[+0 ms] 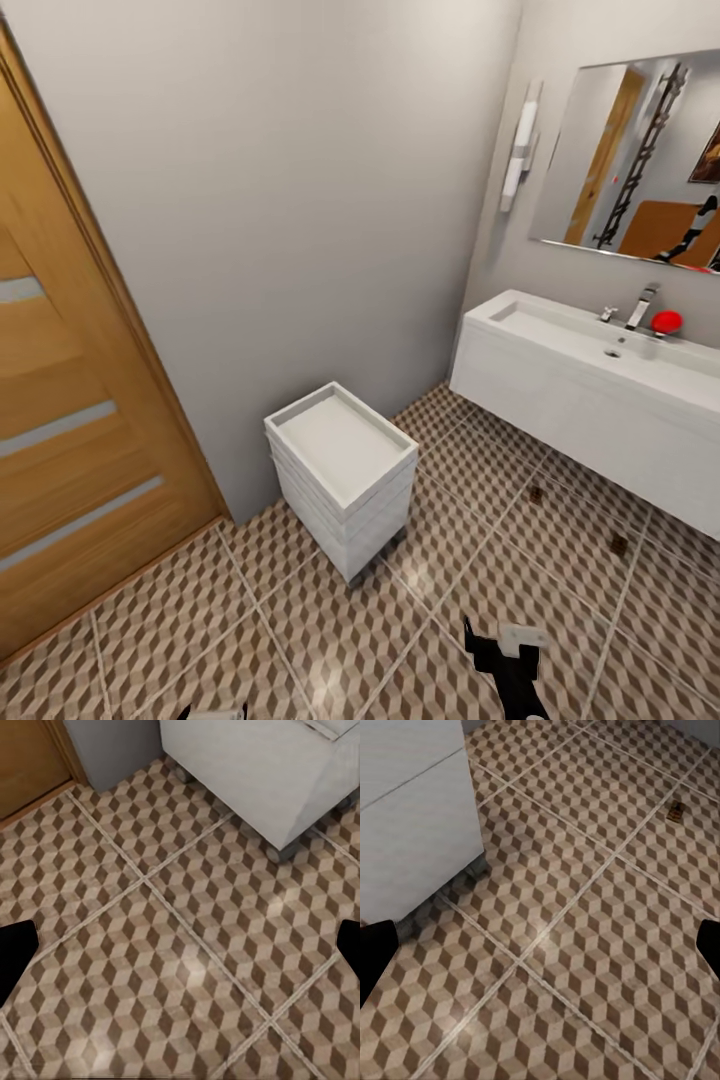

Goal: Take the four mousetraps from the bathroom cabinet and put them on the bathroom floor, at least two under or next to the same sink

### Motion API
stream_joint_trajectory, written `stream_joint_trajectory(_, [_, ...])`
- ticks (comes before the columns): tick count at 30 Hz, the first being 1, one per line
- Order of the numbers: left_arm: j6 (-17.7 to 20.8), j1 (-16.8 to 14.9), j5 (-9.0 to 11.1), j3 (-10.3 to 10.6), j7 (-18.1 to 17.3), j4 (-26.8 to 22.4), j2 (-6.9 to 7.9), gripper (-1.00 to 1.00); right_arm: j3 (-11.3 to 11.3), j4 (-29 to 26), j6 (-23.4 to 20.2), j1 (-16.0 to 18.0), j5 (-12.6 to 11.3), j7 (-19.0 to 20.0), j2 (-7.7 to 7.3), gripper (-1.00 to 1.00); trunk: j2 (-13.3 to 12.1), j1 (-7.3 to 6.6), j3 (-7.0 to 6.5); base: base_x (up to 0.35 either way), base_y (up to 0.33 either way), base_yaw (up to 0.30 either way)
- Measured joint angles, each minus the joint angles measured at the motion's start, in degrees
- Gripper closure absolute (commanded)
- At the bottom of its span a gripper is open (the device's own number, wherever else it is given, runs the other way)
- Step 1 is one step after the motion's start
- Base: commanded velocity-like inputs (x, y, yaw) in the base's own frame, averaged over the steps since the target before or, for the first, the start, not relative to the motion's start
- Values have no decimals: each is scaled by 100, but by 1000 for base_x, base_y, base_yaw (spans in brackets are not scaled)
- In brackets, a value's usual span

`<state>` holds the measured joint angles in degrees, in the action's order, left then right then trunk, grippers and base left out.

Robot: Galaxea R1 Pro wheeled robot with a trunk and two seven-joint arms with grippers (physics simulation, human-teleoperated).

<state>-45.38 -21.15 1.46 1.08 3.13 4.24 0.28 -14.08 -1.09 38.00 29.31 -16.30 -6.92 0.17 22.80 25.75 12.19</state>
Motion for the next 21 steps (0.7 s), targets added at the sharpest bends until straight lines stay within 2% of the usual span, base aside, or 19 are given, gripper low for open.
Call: stream_joint_trajectory(21, [1, 0, 0, 0, 0, 0, 0, -100, 0, 0, 0, 0, 0, 0, 0, -100, 0, 0, 0, 0, 0, 213])
